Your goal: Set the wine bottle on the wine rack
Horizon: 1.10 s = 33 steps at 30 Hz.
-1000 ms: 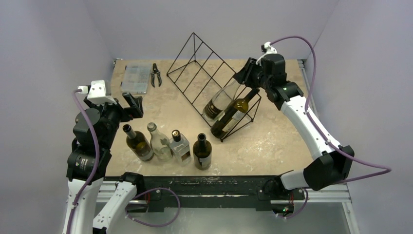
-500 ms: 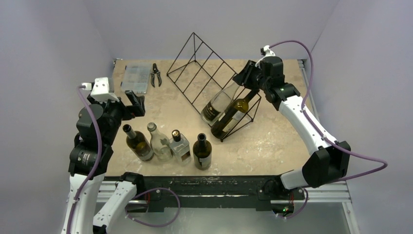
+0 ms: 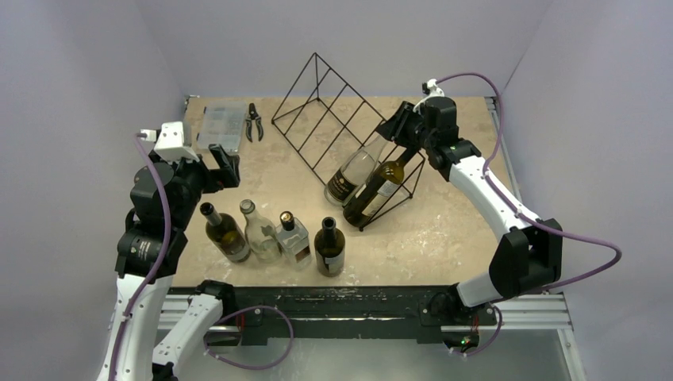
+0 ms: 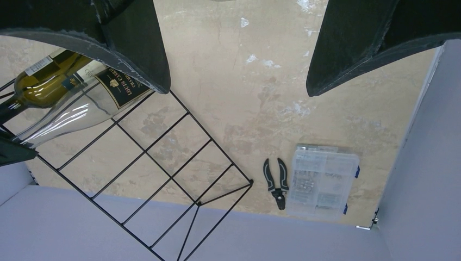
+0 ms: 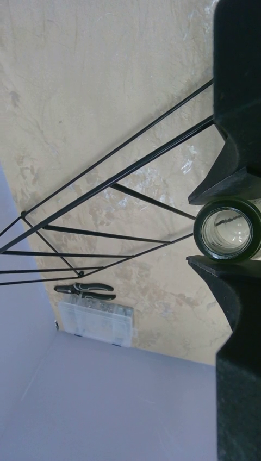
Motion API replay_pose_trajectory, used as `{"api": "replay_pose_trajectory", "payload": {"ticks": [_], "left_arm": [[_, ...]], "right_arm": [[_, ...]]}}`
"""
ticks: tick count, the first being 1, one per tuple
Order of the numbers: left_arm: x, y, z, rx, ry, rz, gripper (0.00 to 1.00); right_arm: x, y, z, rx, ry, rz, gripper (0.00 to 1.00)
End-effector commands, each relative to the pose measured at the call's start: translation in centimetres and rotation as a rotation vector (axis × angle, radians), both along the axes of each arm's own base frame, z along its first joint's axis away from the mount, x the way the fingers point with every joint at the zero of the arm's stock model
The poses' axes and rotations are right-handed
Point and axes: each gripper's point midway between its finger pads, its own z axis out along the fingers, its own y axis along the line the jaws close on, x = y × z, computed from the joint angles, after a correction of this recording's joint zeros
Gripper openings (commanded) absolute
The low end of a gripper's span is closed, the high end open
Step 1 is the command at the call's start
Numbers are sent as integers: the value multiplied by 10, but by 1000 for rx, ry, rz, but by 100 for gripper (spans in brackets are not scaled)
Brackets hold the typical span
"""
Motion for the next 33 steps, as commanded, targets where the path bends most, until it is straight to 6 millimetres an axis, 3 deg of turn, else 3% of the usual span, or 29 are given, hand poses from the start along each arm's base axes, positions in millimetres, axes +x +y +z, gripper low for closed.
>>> {"api": "replay_pose_trajectory", "payload": {"ticks": [1, 4, 7, 14, 22, 33], "left_arm": [[3, 1, 8, -26, -29, 10, 96], [4, 0, 6, -29, -23, 7, 95], [3, -3, 9, -36, -32, -11, 95], [4, -1, 6, -33, -25, 3, 95], [2, -2, 8, -35, -30, -3, 95], [2, -2, 9, -37, -30, -5, 95]], "right_arm": [[7, 4, 49, 72, -156, -1, 0], [7, 2, 40, 41, -130, 2, 1], [6, 0, 36, 18, -130, -1, 8], [6, -4, 33, -38, -113, 5, 35], [11, -11, 45, -101, -130, -9, 49], [14, -22, 38, -184, -113, -32, 54]]}}
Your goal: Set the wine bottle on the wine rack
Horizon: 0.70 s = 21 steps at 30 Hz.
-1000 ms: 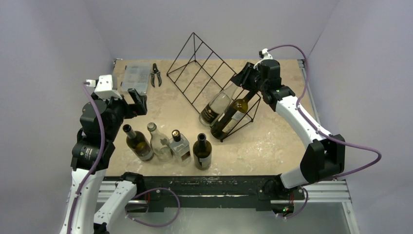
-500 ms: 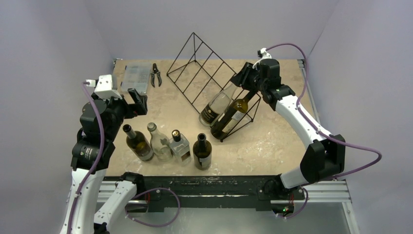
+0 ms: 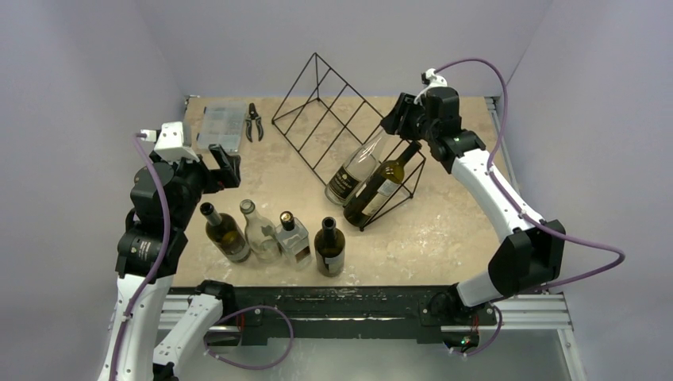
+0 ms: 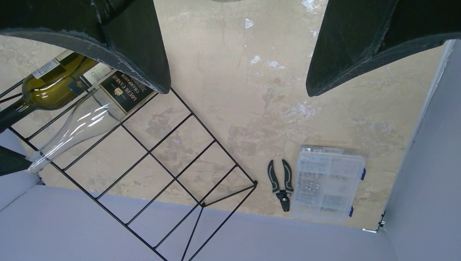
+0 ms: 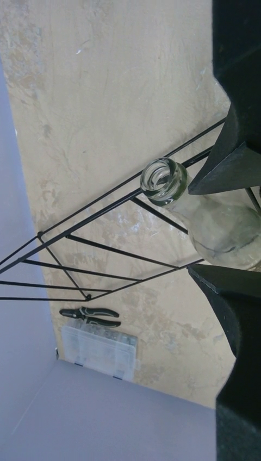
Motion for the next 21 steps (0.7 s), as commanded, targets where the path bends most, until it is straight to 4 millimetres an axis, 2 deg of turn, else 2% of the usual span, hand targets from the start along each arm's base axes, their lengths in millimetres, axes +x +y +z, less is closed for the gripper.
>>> {"api": "replay_pose_trajectory", "payload": {"ticks": [1, 15, 21], "left_arm": [[2, 1, 9, -18, -33, 6, 95], [3, -2, 7, -21, -27, -3, 96], [0, -3, 11, -24, -43, -15, 97]], "right_arm": [[4, -7, 18, -36, -51, -20, 54], [-20, -24, 24, -92, -83, -37, 59], [-32, -22, 44, -76, -156, 5, 63]]}}
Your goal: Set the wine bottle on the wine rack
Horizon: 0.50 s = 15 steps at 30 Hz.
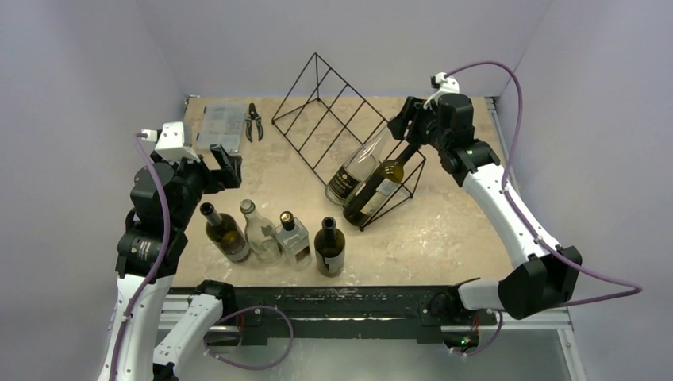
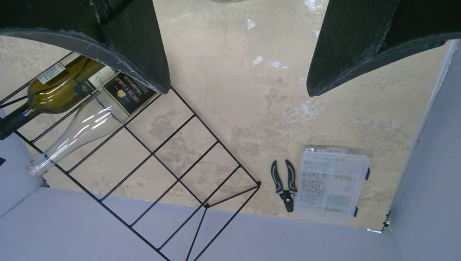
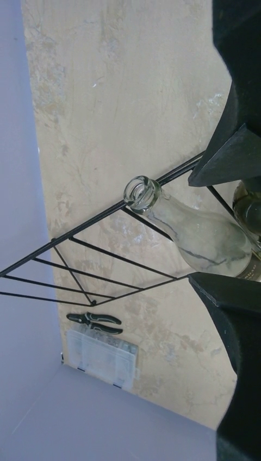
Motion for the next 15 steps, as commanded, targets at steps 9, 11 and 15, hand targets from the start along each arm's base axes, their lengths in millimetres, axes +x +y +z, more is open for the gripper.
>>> {"api": "replay_pose_trajectory", "payload": {"ticks": [9, 11, 15], "left_arm": [[0, -3, 11, -25, -35, -14, 99], [1, -2, 10, -22, -41, -7, 100], [2, 0, 9, -16, -33, 5, 100]], "right_arm": [[-36, 40, 58, 84, -167, 228, 71], [-49, 60, 65, 88, -183, 296, 75], [-76, 98, 76, 57, -209, 403, 80]]}}
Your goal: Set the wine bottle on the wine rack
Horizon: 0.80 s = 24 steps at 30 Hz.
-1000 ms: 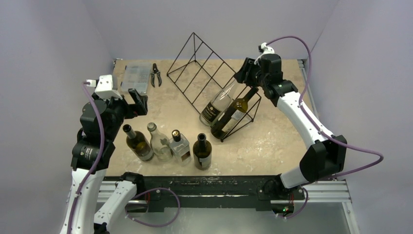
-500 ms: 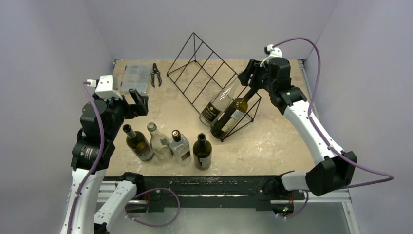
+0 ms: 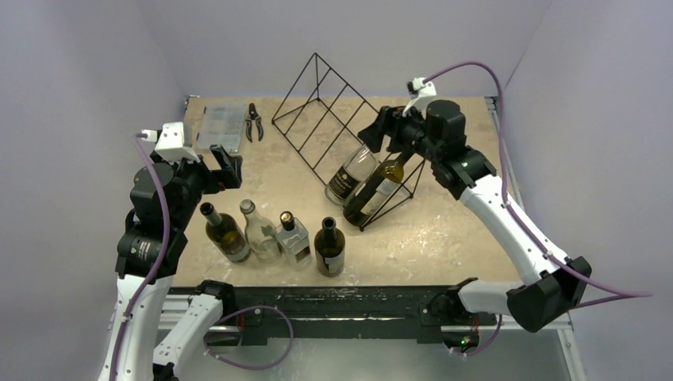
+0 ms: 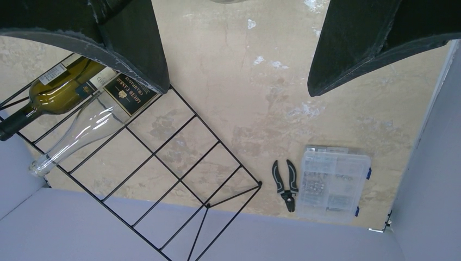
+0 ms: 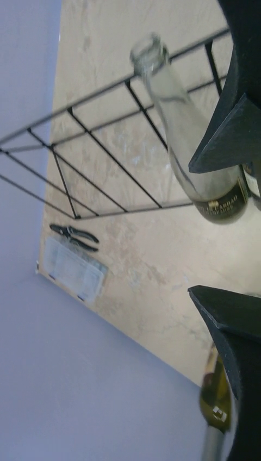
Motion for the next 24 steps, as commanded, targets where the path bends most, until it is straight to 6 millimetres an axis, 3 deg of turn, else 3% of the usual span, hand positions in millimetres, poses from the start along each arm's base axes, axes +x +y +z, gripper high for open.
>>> {"api": "replay_pose_trajectory", "payload": {"ticks": [1, 9, 16, 18, 24], "left_arm": [[4, 2, 7, -14, -30, 13, 100], [4, 1, 8, -16, -24, 11, 100], [4, -1, 7, -18, -24, 3, 100], [5, -1, 7, -19, -17, 0, 100], [5, -1, 7, -22, -14, -3, 100]], "right_arm": [[-38, 44, 39, 12, -112, 173, 81], [-105, 86, 55, 42, -175, 403, 87], [-165, 113, 49, -47, -299, 603, 92], [-177, 116, 44, -83, -334, 629, 92], [-187, 118, 19, -214, -374, 626, 95]]}}
